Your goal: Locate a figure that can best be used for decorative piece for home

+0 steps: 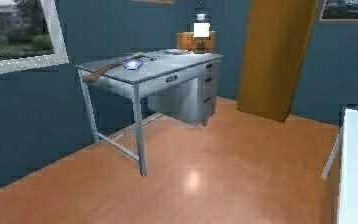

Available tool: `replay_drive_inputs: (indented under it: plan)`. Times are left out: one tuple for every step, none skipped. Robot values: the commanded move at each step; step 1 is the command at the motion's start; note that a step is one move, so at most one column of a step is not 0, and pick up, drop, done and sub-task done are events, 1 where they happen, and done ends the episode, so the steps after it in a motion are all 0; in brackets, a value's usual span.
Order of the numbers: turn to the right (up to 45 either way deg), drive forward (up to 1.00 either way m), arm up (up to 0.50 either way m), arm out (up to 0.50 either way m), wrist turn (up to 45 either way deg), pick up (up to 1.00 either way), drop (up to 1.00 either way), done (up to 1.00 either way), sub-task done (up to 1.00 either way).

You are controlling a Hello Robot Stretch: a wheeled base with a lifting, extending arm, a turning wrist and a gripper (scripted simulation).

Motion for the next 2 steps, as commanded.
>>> replay_drive_inputs:
  plan:
    - [0.0,0.4,0.0,0.0,0.0,0.0,0.0,0.0,0.0]
    - [36.0,0.0,0.0,0.0,0.0,0.0,0.0,0.0,0.0]
